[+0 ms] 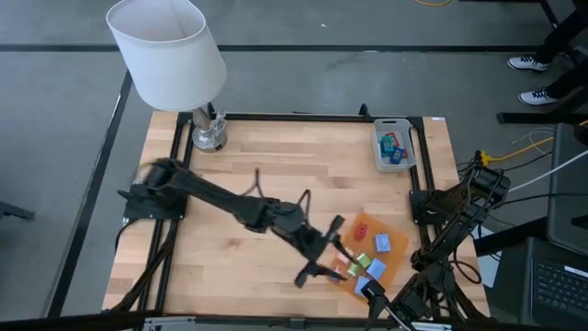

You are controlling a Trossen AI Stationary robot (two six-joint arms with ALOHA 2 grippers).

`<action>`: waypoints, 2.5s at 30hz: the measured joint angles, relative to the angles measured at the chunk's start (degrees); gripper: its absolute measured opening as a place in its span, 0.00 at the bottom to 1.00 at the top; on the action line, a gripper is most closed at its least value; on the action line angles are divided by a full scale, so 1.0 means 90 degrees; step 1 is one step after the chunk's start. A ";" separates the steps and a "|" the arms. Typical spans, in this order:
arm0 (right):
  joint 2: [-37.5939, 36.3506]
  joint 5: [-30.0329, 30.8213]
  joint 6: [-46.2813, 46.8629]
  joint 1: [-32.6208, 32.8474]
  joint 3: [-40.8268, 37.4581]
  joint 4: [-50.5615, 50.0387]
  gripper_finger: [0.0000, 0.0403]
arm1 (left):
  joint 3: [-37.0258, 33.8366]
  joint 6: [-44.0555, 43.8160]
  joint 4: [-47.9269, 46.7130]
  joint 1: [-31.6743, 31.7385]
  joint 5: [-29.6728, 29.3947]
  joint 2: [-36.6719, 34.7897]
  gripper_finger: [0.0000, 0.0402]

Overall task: Pick & Place Office items
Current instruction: Return to Home Position

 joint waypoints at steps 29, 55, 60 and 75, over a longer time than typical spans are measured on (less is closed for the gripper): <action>-0.0002 -0.0299 -0.1753 -0.0013 -0.0002 0.0005 0.72 | 0.0000 0.0039 -0.4092 -0.4282 -0.6153 -0.2537 0.35; -0.0570 0.0723 -0.1198 0.0279 0.0549 -0.1333 0.72 | 0.0000 -0.1157 -0.4552 -0.5994 -0.5840 -0.2616 0.35; -0.0872 0.0484 -0.1067 0.0279 0.0301 -0.1634 0.72 | -0.0010 -0.1443 -0.4785 -0.5839 -0.3920 -0.2995 0.36; -0.2587 0.0381 -0.1176 0.0269 -0.1869 -0.1028 0.72 | -0.6230 -0.1184 -0.1849 -0.5887 -0.3735 -0.8089 0.36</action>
